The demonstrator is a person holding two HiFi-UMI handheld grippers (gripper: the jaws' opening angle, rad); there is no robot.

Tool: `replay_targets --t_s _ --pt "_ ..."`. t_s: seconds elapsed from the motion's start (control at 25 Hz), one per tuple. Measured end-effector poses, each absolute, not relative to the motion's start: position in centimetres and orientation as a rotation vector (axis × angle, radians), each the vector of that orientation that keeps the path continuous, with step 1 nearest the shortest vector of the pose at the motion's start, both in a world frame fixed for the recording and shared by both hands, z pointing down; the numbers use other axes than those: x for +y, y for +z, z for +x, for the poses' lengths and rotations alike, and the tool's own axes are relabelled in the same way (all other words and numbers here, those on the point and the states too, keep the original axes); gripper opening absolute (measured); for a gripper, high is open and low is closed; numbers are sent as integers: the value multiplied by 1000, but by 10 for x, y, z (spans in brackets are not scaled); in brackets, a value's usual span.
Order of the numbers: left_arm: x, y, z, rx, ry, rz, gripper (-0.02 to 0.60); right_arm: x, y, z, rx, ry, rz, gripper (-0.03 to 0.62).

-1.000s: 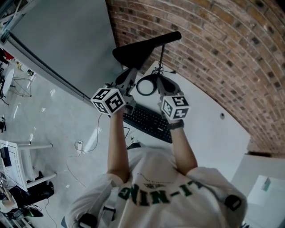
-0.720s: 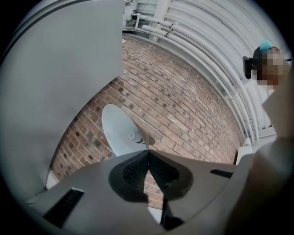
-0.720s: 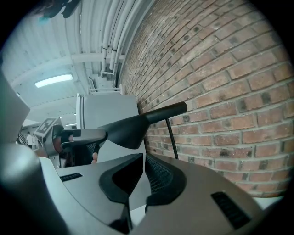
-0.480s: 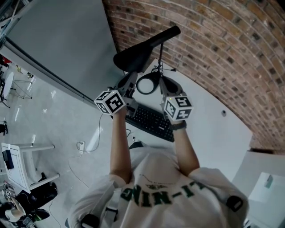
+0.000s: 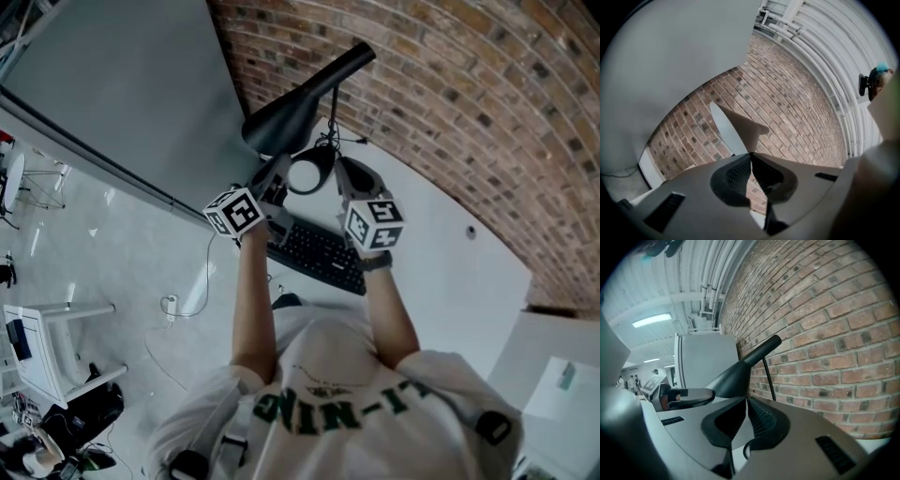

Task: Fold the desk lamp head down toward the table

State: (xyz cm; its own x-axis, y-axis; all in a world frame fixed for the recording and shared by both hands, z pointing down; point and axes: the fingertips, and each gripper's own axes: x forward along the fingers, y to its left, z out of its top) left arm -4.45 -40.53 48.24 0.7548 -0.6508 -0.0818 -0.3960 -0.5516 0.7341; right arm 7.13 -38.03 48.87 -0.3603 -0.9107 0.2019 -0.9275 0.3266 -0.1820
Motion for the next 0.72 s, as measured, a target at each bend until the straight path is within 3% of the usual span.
replay_targets --t_s 0.72 --pt "-414 524 -8 -527 -624 1957 8 -392 503 92 -2449 436 1785 19"
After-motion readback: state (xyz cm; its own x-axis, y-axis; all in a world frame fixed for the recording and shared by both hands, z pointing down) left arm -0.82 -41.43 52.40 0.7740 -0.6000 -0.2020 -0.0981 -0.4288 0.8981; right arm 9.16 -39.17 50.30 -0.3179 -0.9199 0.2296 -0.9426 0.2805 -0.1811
